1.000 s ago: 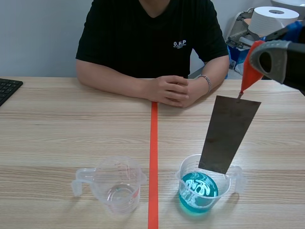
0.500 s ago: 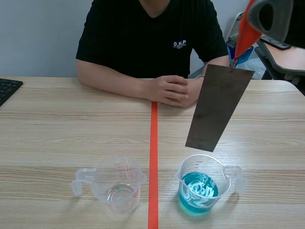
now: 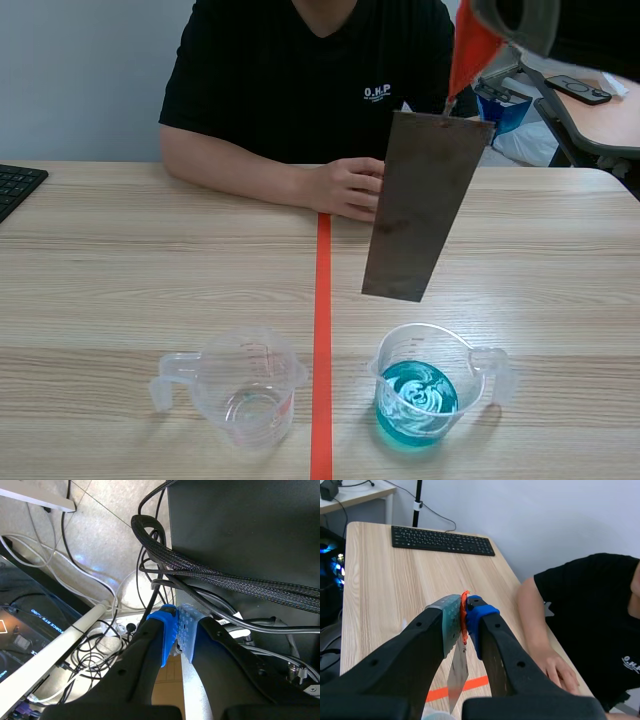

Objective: Do the redox reaction experiment.
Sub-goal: 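Put the plate into the left beaker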

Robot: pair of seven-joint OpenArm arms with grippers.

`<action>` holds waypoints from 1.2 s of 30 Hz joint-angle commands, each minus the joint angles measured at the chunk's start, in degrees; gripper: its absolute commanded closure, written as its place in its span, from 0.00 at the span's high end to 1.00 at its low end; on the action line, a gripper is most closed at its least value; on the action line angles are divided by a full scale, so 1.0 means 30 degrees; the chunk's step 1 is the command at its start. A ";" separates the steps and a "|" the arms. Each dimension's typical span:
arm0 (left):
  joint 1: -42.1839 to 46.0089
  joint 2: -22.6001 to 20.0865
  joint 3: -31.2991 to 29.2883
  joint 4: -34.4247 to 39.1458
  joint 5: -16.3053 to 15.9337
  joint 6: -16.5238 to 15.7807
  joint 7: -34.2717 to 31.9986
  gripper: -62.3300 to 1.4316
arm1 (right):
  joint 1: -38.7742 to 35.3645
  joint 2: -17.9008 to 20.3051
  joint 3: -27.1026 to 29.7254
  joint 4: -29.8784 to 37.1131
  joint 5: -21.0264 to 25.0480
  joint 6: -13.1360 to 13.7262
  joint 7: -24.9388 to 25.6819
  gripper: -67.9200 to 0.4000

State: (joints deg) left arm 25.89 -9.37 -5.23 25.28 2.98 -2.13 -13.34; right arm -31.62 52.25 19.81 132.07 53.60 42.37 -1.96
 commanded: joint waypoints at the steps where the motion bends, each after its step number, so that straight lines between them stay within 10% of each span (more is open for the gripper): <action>1: 0.0197 -0.0015 0.0022 0.0255 -0.0066 -0.0044 -0.0124 0.07 | 0.0627 0.0189 -0.0452 0.0211 0.0364 -0.0270 0.0219 0.02; 21: 0.0197 -0.0015 0.0022 0.0255 -0.0066 -0.0044 -0.0124 0.07 | 0.6309 -0.4277 -0.8845 0.0211 -0.1945 -0.1705 -0.3920 0.02; 36: 0.0197 -0.0015 0.0022 0.0255 -0.0066 -0.0044 -0.0124 0.07 | 0.8255 -1.1198 -1.2524 0.0168 -0.5319 -0.1690 -0.9202 0.02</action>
State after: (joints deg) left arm 25.89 -9.37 -5.23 25.28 2.98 -2.13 -13.34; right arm -8.16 18.76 -17.54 132.07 37.28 37.69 -30.59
